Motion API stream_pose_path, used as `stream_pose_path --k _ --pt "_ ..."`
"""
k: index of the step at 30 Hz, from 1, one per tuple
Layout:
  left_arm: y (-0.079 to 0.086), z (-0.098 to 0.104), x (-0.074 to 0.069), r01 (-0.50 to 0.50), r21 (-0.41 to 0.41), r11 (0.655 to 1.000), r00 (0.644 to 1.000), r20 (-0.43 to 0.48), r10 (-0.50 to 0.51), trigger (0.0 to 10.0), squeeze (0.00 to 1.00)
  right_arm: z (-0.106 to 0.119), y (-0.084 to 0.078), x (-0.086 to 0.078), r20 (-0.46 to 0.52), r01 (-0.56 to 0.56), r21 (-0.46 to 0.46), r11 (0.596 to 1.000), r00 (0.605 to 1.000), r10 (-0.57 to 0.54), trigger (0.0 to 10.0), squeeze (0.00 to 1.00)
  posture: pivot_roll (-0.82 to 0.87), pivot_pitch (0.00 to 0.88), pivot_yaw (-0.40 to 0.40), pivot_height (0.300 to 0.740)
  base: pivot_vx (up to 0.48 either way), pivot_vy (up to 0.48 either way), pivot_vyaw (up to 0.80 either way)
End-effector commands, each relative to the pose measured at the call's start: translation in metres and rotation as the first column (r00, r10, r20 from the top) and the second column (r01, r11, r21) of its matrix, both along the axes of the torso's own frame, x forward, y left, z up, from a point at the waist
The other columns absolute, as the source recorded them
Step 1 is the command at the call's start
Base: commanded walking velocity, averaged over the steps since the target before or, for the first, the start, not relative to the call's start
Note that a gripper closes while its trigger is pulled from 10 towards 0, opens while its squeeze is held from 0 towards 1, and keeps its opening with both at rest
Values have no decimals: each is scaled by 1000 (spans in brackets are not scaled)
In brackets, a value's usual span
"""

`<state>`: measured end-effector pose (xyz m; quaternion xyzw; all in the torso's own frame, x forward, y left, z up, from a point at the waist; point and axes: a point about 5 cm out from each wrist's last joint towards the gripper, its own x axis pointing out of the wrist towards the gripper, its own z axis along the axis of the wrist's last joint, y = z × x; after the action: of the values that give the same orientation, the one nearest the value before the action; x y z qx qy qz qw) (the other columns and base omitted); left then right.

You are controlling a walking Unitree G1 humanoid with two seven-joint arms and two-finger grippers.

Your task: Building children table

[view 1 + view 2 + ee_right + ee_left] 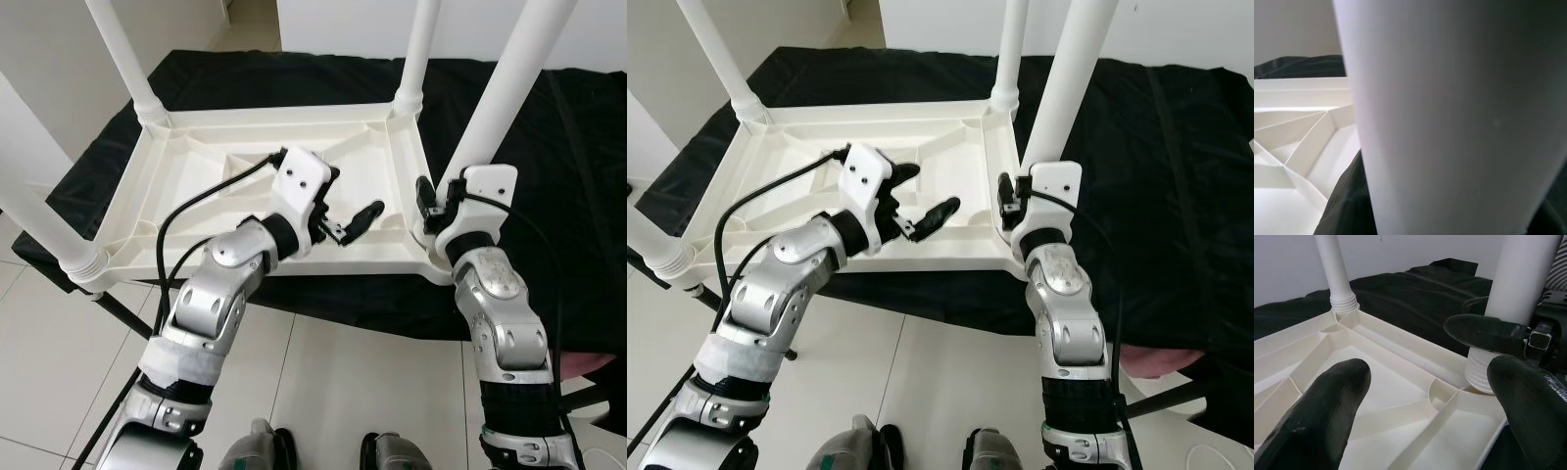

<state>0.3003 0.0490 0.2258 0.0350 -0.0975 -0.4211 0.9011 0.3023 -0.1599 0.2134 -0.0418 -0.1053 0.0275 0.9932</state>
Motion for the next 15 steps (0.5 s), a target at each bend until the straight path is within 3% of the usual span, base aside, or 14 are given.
stream_pose_path --k 1,10,15 --pt "2 -2 -3 -102 -25 994 995 -24 102 10000 0 0 4 -4 -5 -9 -5 1000 1000 9 10000 0 -77 105 76 740 0 0 0" --pt "1 -8 -18 -74 -43 996 997 5 75 10000 0 -9 1 -11 -34 4 -19 1000 999 -4 10000 0 -81 126 73 740 0 0 0" --pt "7 -13 -16 -111 -67 992 994 -21 109 10000 0 -6 0 -9 14 19 22 1000 1000 -20 10000 0 -88 126 74 740 0 0 0"
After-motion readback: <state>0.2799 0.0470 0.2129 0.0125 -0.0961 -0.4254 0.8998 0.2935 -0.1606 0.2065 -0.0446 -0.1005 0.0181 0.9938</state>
